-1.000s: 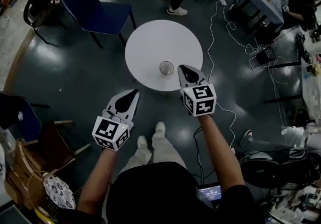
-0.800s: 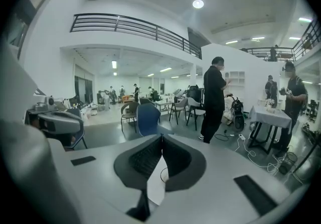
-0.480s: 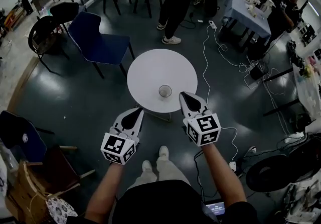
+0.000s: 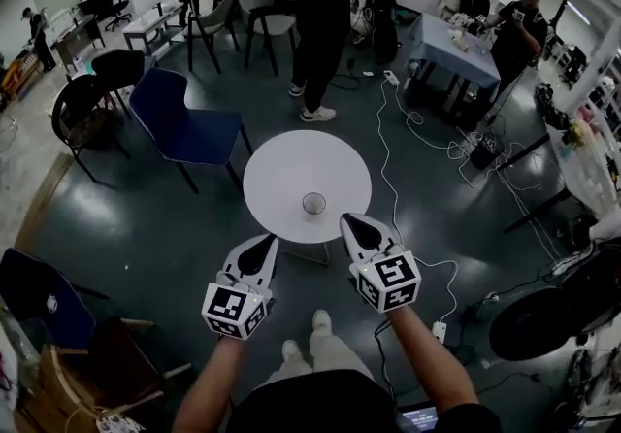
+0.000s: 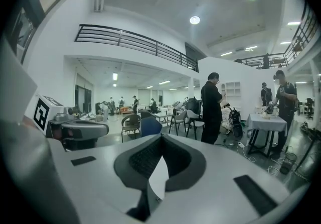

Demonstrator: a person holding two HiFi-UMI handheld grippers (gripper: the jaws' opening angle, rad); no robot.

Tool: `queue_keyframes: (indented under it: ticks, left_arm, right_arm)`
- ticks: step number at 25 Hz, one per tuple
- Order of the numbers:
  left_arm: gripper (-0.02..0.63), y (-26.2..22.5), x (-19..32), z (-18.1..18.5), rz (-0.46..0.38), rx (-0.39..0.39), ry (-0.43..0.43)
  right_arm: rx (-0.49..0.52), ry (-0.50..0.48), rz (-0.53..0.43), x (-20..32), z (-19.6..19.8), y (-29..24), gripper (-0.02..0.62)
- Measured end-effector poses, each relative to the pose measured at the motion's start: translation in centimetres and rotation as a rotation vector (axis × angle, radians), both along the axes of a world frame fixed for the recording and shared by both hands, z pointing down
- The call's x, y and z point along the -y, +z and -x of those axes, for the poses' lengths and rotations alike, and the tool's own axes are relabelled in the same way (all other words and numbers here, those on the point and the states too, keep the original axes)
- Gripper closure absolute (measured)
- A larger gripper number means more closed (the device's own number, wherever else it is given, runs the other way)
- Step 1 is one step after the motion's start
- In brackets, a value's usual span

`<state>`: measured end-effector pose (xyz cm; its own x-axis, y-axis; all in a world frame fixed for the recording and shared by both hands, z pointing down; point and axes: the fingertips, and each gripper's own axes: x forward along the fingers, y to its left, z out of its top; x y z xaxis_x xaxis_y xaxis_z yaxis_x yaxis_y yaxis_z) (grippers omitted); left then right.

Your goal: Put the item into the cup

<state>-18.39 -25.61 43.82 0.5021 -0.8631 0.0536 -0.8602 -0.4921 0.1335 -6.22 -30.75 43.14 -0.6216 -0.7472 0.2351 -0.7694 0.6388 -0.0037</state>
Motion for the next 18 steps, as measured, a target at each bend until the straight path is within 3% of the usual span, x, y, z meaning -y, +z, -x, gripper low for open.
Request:
queue_keyframes:
  ticks: [18]
  left_arm:
    - [0.591,-0.6,-1.1,-1.9,0.009,0.042,0.072]
  right_arm:
    - [0.04,0.027,0.0,-2.9,-1.8,-1.9,0.577]
